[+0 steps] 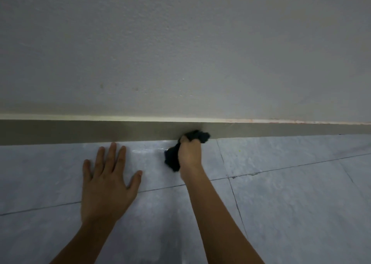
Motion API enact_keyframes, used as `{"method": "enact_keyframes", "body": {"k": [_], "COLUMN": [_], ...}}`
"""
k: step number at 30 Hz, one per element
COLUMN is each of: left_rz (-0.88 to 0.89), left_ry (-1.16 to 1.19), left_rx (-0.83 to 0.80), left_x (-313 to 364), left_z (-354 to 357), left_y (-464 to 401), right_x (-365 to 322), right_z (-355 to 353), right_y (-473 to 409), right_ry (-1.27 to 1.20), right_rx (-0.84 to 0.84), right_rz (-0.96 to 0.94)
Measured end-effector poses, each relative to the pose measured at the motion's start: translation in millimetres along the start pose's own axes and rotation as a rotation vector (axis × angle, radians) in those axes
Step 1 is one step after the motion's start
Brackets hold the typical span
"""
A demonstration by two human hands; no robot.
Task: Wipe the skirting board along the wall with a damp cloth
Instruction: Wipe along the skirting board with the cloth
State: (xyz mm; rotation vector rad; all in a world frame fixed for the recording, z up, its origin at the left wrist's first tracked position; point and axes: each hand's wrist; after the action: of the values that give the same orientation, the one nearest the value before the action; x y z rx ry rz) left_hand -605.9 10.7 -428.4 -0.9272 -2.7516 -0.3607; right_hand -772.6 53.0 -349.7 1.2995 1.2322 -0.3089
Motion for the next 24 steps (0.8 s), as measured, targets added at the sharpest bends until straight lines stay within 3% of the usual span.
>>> {"method": "enact_keyframes", "body": {"k": [2,5,8,12,14,16,18,21,24], "left_rz": [0.013,0.033,0.032,0.021,0.021,0.024,0.04,0.037,0.03], "left_ry": [0.005,-0.003,-0.015,-0.03,-0.029,-0.018,-0.009,-0.001,-0.008], "left_rx": [0.01,0.023,0.04,0.027,0.028,0.033,0.039,0.039,0.03], "left_x": [2,1,-1,-2,-1,-3,-3,-3,-2], "left_z": [-1,-1,0,1,2,2,3,3,3], "left_y": [-2,-1,0,0,-1,-2,-1,1,0], "right_x": [7,-9,-28,-24,-19,-21,-27,-25,-16], "right_z": [0,-10,-8,28,32,24,7,-2,3], "right_y": [10,-10,-18,5,16,15,1,-14,0], "right_ry": [0.005,-0.266,-0.483,-0.334,-0.304,-0.237,-0.214,-0.195,-0.131], "right_rx": [-0.01,0.274,0.383,0.196,0.137,0.21,0.332,0.329,0.098], "right_rz": [-0.115,-0.207,-0.225,0.052,0.007,-0.171,-0.225,-0.072,0.026]}}
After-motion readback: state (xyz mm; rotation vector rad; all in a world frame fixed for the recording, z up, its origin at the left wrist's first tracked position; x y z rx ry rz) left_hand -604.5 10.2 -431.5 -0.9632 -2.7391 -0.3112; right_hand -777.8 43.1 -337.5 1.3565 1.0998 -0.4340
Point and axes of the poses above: each hand's wrist, its own y-axis away from the middle knuckle, its own z-axis out of the palm, x = y × z, and after that the axes turned 7 degrees about -x, right-handed
